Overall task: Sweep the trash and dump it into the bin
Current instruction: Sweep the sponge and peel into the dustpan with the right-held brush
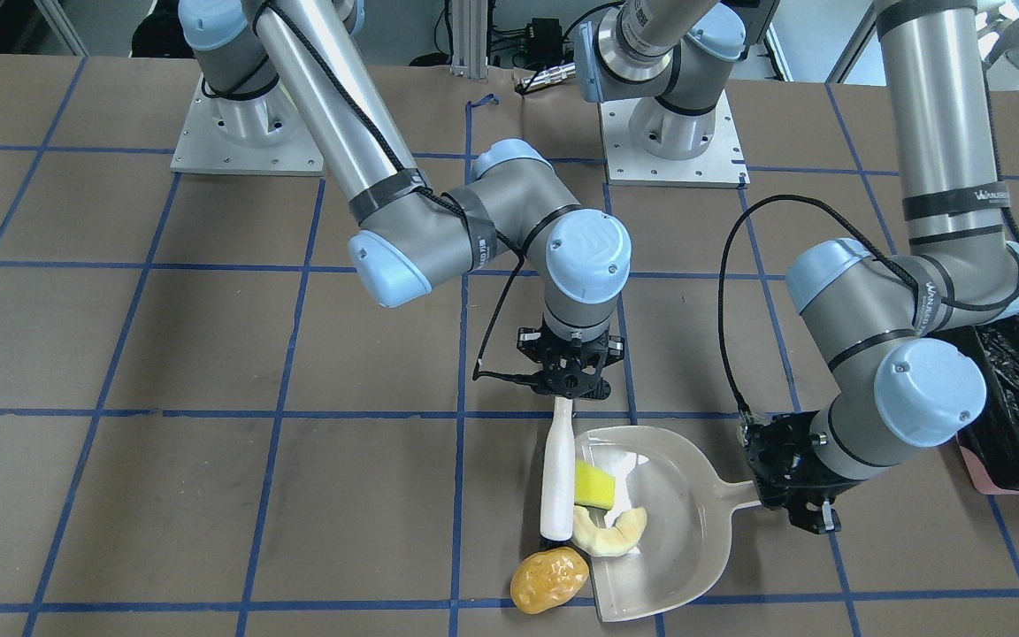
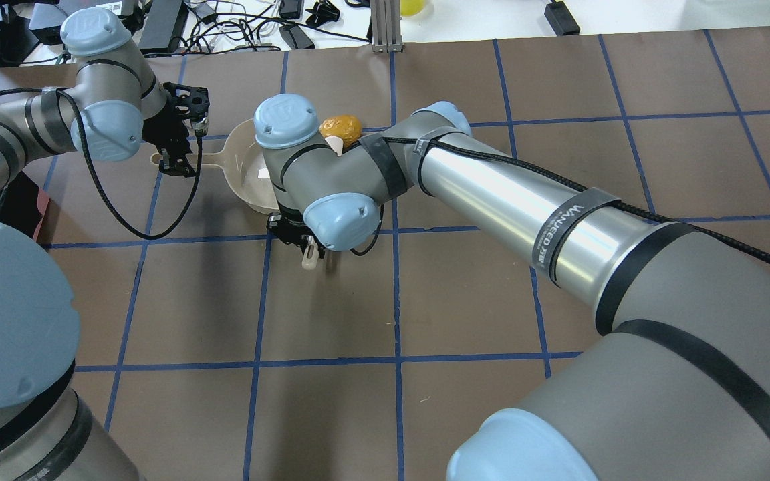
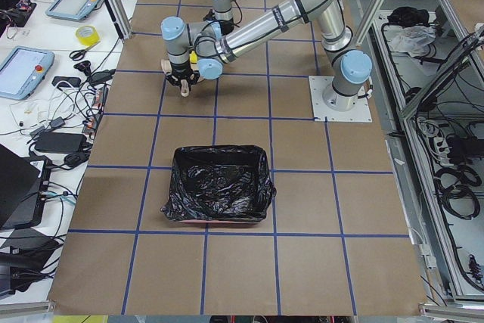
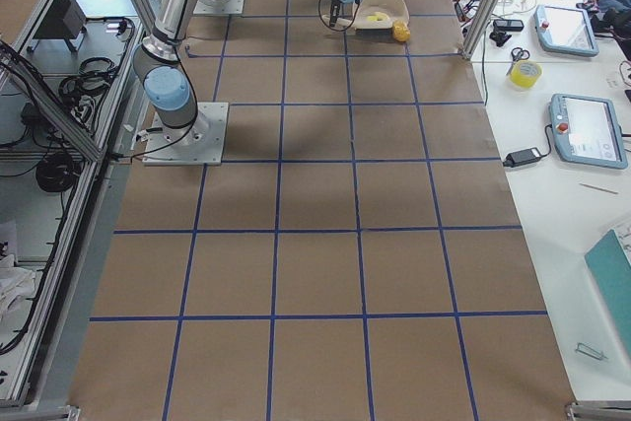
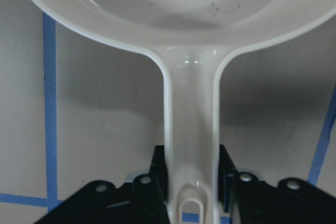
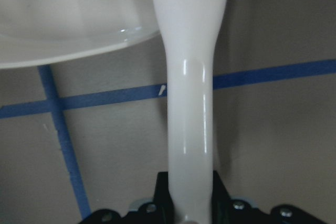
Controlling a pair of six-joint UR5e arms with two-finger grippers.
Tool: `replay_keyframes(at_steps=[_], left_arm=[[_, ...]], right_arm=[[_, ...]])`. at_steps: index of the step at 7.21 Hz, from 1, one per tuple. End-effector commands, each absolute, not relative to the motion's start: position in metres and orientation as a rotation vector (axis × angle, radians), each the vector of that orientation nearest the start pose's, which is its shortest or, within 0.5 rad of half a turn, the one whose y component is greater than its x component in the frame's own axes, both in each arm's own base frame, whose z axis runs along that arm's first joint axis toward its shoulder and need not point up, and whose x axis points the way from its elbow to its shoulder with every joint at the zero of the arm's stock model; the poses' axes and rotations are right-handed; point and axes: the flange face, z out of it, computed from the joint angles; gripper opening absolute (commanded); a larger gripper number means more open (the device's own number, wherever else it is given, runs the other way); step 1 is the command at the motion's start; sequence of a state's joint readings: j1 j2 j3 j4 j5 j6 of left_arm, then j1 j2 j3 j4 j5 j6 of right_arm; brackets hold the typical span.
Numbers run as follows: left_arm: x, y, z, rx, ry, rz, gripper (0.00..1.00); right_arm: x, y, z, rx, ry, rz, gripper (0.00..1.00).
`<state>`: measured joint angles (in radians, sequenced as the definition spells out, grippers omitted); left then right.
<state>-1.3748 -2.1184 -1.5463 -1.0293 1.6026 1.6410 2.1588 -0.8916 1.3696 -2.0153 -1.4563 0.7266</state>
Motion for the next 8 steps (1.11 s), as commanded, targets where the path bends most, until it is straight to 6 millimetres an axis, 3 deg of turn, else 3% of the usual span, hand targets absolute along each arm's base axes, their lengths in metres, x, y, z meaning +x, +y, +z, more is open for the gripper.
replay_keyframes(at_steps=[1, 3, 4, 7, 8], left_arm=[[-0.001, -0.675, 0.232, 2.058, 2.328, 0.022, 0.09], [-0.001, -0.675, 0.232, 2.058, 2.328, 0.022, 0.09], [-0.001, -0.675, 0.232, 2.058, 2.328, 0.022, 0.09], [-0.003, -0.676, 0.232, 2.063, 2.34, -0.002, 0.09], [-0.002, -0.676, 0.233, 2.057, 2.335, 0.009, 0.09]], right_arm=[[0.557, -0.502, 0.212, 0.25, 3.039, 0.125, 0.0], [0.589, -0.486, 0.218, 0.257, 2.994, 0.144, 0.0], [0.588, -0.484, 0.227, 0.258, 2.997, 0.143, 0.0], [0.563, -0.489, 0.274, 0.282, 3.015, 0.137, 0.0], [0.538, -0.497, 0.285, 0.331, 3.082, 0.16, 0.0]])
